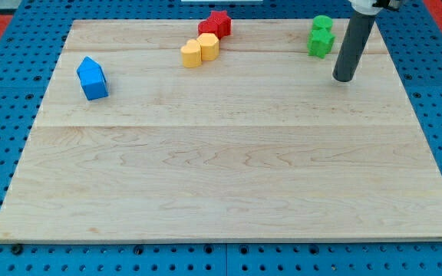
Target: Slide the green circle to the bottom right side of the yellow hexagon
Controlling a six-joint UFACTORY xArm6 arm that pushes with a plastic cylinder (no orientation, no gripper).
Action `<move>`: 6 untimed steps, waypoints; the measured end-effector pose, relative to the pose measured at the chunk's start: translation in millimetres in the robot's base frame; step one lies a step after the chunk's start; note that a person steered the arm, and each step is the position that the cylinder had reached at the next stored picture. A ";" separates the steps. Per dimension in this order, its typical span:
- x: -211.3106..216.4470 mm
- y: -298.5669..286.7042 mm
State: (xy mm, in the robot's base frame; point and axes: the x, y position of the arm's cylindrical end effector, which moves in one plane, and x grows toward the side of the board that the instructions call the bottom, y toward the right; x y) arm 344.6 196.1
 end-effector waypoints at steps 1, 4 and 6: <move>3.6 0.0; -96.4 105.0; -150.5 12.6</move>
State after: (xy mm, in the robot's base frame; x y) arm 194.1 208.7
